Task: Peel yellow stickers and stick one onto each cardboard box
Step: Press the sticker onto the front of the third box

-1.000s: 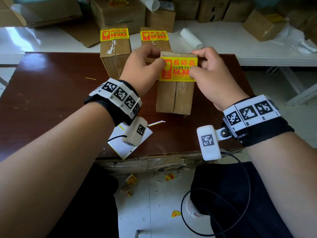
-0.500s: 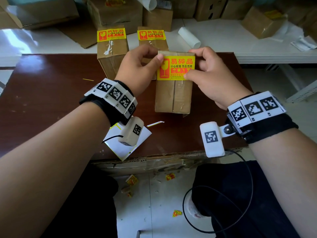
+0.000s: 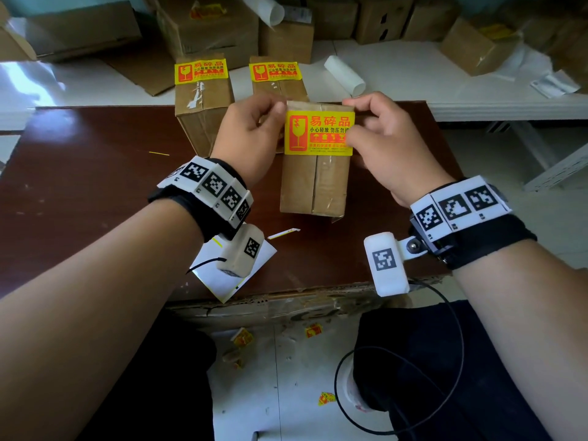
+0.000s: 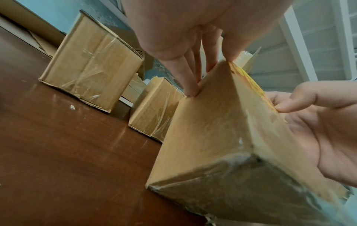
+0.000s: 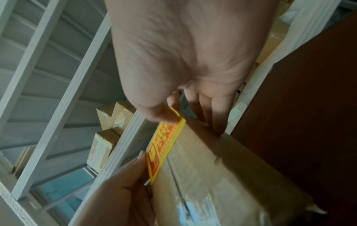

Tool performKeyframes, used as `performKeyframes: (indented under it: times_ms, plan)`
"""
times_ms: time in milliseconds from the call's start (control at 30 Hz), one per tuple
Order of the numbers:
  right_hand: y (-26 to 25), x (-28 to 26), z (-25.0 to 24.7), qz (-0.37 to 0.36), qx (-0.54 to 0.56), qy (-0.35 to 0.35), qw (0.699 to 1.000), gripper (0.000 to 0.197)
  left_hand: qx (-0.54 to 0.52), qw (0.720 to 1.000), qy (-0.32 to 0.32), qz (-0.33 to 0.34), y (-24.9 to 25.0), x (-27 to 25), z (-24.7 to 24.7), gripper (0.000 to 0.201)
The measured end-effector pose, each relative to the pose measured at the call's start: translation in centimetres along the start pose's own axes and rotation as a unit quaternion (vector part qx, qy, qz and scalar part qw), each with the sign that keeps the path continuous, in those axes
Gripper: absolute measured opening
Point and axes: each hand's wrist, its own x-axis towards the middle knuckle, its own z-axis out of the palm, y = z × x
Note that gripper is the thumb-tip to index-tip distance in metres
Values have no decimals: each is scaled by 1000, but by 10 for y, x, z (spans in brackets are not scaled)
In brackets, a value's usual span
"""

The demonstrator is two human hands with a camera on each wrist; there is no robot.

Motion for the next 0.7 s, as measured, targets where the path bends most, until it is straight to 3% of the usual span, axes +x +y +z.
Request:
performKeyframes:
  times_ms: [67, 167, 233, 333, 467, 567, 700]
  plan:
    - [2, 0, 2, -4, -6, 18, 1000, 24, -43, 999, -2, -12, 1, -1, 1, 28]
    - [8, -1, 7, -40, -48, 62, 996, 49, -15, 1000, -18, 7, 5, -3, 3, 30]
    - [10, -2, 10, -57, -77, 87, 992, 58, -3, 999, -34, 23, 5, -6, 4, 43]
    - [10, 0, 11, -59, -64, 94, 992, 48, -4, 998, -45, 46, 0, -6, 5, 55]
    - [13, 5, 10, -55, -38, 87, 994, 24, 2, 999, -33, 43, -1, -4, 6, 42]
    - [10, 4, 11, -52, -37, 103, 993, 30, 7, 999, -17, 34, -2, -5, 7, 33]
    - [9, 1, 13, -44, -17, 112, 993, 44, 1, 1000, -1, 20, -2, -4, 4, 40]
